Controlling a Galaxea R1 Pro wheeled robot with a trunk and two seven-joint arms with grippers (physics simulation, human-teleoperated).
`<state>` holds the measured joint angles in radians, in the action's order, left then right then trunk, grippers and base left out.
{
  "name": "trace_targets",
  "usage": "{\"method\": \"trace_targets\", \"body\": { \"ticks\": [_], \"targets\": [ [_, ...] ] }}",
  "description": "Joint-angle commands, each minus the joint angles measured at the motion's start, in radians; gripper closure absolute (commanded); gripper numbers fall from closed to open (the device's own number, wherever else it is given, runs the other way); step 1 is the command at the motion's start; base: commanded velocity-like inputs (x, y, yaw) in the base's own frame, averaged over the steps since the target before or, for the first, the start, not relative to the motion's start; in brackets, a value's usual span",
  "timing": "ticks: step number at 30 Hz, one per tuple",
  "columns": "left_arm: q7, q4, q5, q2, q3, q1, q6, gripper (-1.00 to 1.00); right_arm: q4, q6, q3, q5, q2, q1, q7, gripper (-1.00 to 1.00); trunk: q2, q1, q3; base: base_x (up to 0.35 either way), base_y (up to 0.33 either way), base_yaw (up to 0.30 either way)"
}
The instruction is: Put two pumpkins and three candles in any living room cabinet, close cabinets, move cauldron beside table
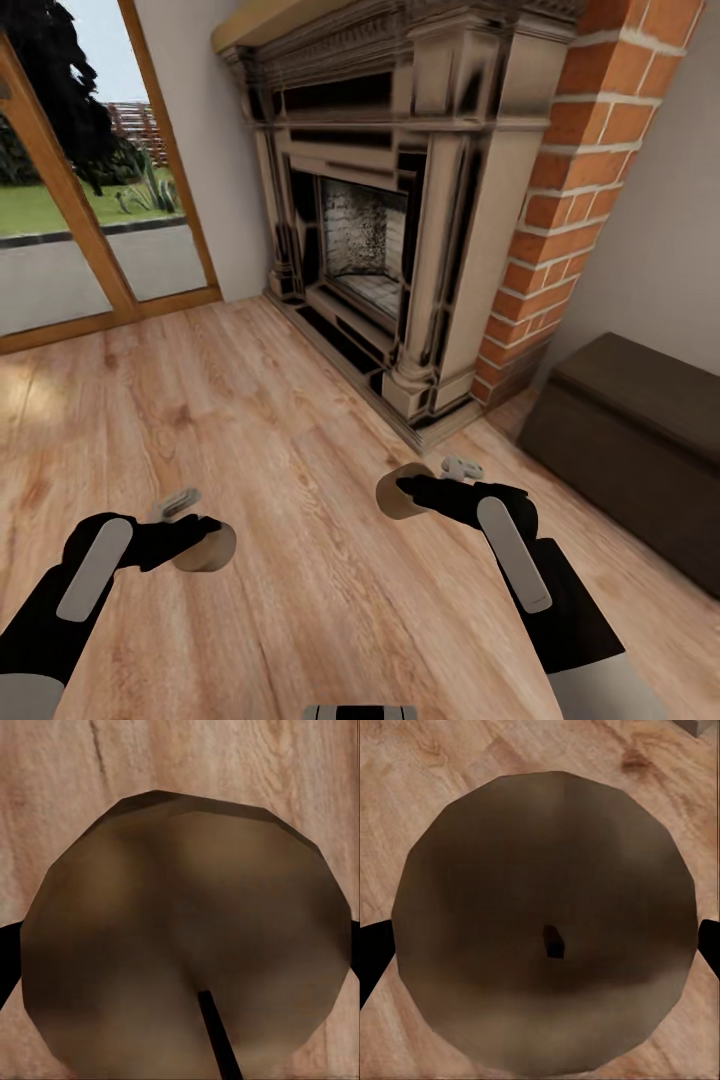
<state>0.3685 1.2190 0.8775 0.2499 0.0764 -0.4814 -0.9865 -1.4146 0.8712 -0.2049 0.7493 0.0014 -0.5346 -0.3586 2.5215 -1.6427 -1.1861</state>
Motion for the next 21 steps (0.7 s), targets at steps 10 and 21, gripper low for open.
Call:
{"method": "trace_targets", "body": {
  "ticks": [10, 21],
  "targets": [
    [0.009, 0.002, 0.011, 0.000, 0.000, 0.000, -0.003, 1.00, -0.001, 0.001, 0.001, 0.013, -0.002, -0.001, -0.009, 1.00, -0.002, 0.005, 0.047, -0.347, 0.000, -0.210],
    [0.009, 0.002, 0.011, 0.000, 0.000, 0.000, -0.003, 1.00, 0.000, 0.001, 0.001, 0.013, -0.001, -0.001, -0.003, 1.00, -0.004, 0.010, 0.097, -0.347, 0.000, -0.237]
  ]
}}
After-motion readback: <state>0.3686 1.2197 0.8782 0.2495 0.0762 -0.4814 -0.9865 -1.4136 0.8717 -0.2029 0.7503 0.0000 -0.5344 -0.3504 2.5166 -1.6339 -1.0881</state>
